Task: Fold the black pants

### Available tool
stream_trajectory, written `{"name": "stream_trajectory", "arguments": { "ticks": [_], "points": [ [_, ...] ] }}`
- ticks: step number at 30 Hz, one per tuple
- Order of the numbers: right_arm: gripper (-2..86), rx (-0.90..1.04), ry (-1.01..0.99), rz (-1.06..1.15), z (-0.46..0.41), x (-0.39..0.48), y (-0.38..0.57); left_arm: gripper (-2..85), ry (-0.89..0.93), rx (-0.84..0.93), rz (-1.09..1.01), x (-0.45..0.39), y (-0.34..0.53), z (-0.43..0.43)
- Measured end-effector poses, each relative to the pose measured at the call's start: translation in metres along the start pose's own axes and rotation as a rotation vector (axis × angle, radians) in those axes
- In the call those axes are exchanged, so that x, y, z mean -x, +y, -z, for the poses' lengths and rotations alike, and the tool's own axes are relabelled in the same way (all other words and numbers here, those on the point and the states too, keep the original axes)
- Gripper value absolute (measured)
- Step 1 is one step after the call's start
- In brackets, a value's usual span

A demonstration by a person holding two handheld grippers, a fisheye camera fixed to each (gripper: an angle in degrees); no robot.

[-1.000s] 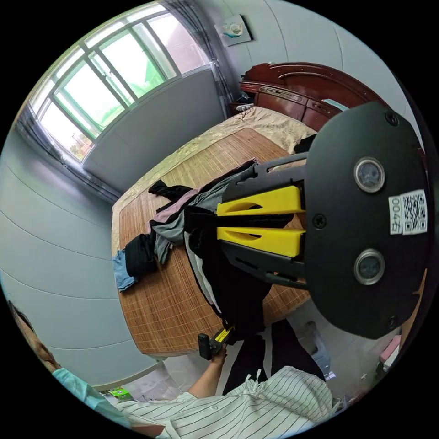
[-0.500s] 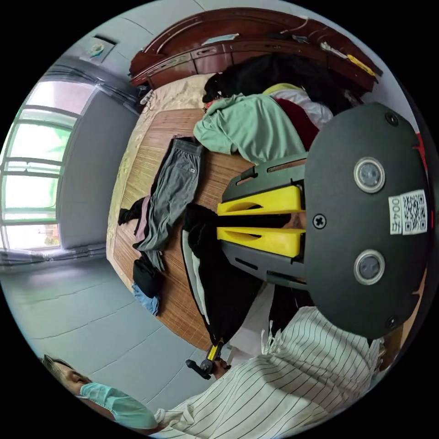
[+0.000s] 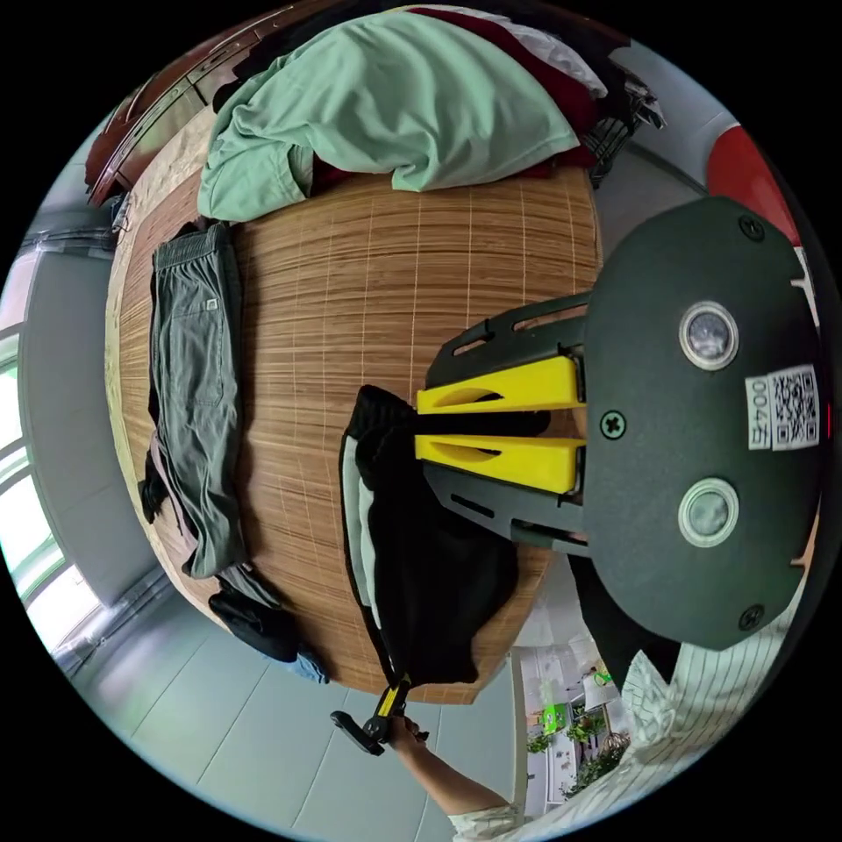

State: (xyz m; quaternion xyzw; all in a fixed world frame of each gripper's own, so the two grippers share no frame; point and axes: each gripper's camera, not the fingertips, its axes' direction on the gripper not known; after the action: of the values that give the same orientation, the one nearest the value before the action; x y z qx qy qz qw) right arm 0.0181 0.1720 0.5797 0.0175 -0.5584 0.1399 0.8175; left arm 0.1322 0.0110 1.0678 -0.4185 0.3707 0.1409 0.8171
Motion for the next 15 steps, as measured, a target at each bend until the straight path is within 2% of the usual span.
{"name": "stream_trajectory", "arguments": {
  "ticks": [4,9,12,13,15],
  "points": [
    [4.7,0.106,-0.008,-0.04,-0.045,-0.058,-0.039,1.2,-0.033,0.032,-0.007,0.009,-0.047,-0.008],
    [5.8,0.231,-0.076,-0.066,-0.074,-0.108,-0.057,5.6,0.093,0.127,-0.1,0.033,-0.062,-0.004],
    [7.3,0.269,-0.086,-0.049,-0.067,-0.131,-0.059,11.4,0.088,0.17,-0.056,0.058,-0.05,0.006],
    [7.6,0.242,-0.029,-0.039,-0.052,-0.136,-0.057,12.1,0.087,0.166,-0.048,0.063,-0.045,0.009],
    [7.9,0.189,0.021,-0.019,-0.024,-0.141,-0.05,12.6,0.102,0.088,0.026,0.082,-0.019,0.026]
  ]
}}
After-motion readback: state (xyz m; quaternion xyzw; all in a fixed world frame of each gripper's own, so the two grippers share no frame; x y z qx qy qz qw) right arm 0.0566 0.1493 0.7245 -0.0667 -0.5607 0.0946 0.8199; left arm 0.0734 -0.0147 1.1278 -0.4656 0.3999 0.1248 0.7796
